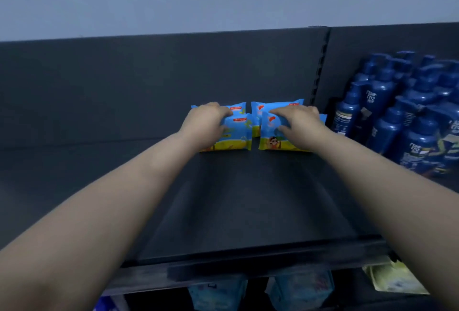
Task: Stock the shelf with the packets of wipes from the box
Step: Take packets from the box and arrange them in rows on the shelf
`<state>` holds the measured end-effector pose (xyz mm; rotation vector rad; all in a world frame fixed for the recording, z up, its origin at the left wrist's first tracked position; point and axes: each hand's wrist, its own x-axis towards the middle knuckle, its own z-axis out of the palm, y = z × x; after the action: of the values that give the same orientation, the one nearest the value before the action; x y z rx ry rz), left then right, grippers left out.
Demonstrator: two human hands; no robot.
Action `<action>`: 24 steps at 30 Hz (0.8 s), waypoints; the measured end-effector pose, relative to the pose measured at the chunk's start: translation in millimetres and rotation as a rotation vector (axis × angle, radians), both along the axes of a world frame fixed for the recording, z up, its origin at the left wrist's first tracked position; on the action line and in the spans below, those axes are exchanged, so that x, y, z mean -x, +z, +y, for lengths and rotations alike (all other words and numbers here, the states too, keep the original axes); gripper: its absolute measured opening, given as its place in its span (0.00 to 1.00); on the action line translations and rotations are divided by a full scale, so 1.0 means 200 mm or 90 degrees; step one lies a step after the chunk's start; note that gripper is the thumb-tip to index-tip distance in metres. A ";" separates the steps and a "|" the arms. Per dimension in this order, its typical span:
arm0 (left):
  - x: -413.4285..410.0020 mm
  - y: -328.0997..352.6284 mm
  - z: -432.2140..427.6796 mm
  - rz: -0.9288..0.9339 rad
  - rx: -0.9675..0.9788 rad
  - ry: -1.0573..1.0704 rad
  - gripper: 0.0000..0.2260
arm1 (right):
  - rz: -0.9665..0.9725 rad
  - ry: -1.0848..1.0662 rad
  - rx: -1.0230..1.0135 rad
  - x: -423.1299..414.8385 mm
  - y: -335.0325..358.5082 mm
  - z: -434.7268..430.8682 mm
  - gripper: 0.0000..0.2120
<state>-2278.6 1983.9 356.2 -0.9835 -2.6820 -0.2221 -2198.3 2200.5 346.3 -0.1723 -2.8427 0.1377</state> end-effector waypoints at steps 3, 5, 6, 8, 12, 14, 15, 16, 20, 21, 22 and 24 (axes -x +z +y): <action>0.01 -0.05 0.02 0.049 0.003 -0.003 0.22 | -0.013 0.046 -0.017 0.04 -0.02 0.03 0.26; 0.02 -0.07 0.04 0.066 -0.010 -0.003 0.23 | 0.001 0.079 0.012 0.07 -0.03 0.06 0.25; 0.03 -0.08 0.04 0.071 -0.014 -0.003 0.23 | 0.009 0.095 0.021 0.08 -0.03 0.06 0.25; 0.04 -0.10 0.05 0.087 -0.012 -0.007 0.25 | 0.038 0.125 0.019 0.11 -0.04 0.06 0.24; 0.05 -0.14 0.04 0.130 0.000 0.001 0.30 | 0.125 0.142 -0.073 0.15 -0.06 0.06 0.23; 0.05 -0.16 0.03 0.154 0.024 0.016 0.32 | 0.138 0.127 -0.097 0.16 -0.07 0.06 0.25; 0.06 -0.17 0.03 0.171 0.039 0.029 0.34 | 0.136 0.123 -0.098 0.17 -0.09 0.06 0.26; 0.06 -0.18 0.03 0.186 0.054 0.047 0.35 | 0.134 0.122 -0.096 0.17 -0.10 0.06 0.27; 0.06 -0.21 0.04 0.175 0.120 0.099 0.39 | 0.098 0.134 -0.123 0.14 -0.14 0.07 0.35; 0.06 -0.22 0.04 0.175 0.125 0.102 0.40 | 0.091 0.132 -0.135 0.13 -0.15 0.07 0.36; 0.05 -0.22 0.04 0.175 0.128 0.104 0.40 | 0.088 0.127 -0.143 0.12 -0.16 0.07 0.37; 0.04 -0.22 0.05 0.169 0.116 0.109 0.41 | 0.087 0.112 -0.136 0.10 -0.16 0.06 0.38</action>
<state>-2285.9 1993.3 312.6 -0.7626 -2.5528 0.1794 -2218.9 2212.0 315.3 0.1276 -2.7077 -0.1148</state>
